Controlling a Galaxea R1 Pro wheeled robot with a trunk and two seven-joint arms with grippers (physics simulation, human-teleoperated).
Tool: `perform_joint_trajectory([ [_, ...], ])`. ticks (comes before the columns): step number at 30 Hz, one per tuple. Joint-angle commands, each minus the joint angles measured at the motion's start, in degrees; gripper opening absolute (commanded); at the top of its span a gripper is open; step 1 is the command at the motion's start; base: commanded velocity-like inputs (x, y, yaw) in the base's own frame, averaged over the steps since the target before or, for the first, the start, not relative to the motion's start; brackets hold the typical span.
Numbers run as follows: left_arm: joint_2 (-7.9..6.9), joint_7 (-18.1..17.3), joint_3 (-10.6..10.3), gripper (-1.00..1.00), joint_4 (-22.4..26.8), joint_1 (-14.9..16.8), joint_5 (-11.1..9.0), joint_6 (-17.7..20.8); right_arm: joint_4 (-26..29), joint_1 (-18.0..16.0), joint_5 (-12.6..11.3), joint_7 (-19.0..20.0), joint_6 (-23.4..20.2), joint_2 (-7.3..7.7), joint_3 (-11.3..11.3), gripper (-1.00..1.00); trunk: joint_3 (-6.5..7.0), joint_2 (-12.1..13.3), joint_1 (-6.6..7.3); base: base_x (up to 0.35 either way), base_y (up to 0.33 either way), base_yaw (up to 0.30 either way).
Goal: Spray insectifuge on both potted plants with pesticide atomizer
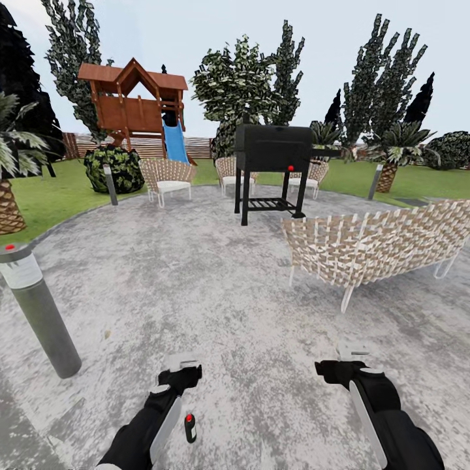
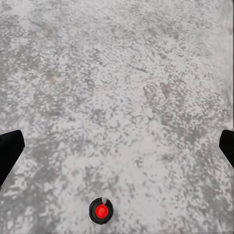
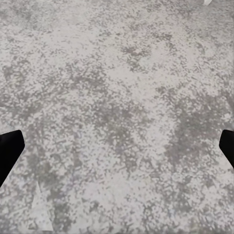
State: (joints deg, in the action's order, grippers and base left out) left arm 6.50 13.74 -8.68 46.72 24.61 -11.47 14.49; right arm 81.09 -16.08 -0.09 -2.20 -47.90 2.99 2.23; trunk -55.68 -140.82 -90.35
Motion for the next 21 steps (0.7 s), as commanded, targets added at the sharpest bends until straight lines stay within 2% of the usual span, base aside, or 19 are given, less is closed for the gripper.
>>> perform_joint_trajectory([
  [1,-0.05,1.5,-2.3,1.0,0.1,0.0,-0.1,-0.1,0.0,0.0,0.0,0.0,0.0,0.0,0.0,1.0,-0.19,-0.4,-0.23,0.0,0.0,0.0],
  [2,-0.02,3.5,-4.1,1.0,0.1,0.0,-0.2,-0.2,0.0,0.0,0.0,0.0,0.0,0.04,0.1,1.0,-0.36,-0.8,-0.45,0.0,0.0,0.0],
  [4,-0.01,5.5,-5.9,1.0,-0.1,0.0,-0.3,-1.4,0.0,0.0,0.0,0.1,0.0,0.34,0.4,1.0,-0.72,-1.6,-0.89,0.0,0.0,0.0],
  [6,0.0,6.2,-6.8,1.0,-1.1,0.0,-0.2,-3.8,0.0,0.0,0.0,0.2,0.0,0.75,0.3,1.0,-1.08,-2.4,-1.32,0.0,0.0,0.0],
  [9,0.0,6.3,-7.1,1.0,-3.3,0.0,-0.3,-6.3,0.1,0.0,0.0,0.1,0.2,1.52,0.9,1.0,-1.75,-2.5,-1.4,0.0,0.0,0.0],
  [12,0.0,6.2,-7.1,1.0,-4.9,0.0,-0.3,-7.0,0.2,0.1,0.0,0.2,2.0,3.77,2.8,1.0,-2.41,-2.5,-1.48,0.0,0.0,0.0],
  [14,0.03,6.1,-7.1,1.0,-5.9,0.0,-0.3,-7.1,0.2,0.0,-0.1,0.2,3.6,4.47,3.3,1.0,-2.86,-2.5,-1.53,0.0,0.0,0.0],
  [21,0.01,4.6,-7.1,1.0,-7.4,0.0,-0.3,-7.1,0.1,0.0,-0.4,0.3,4.8,4.42,3.5,1.0,-4.41,-2.6,-1.71,0.0,0.0,0.0],
])
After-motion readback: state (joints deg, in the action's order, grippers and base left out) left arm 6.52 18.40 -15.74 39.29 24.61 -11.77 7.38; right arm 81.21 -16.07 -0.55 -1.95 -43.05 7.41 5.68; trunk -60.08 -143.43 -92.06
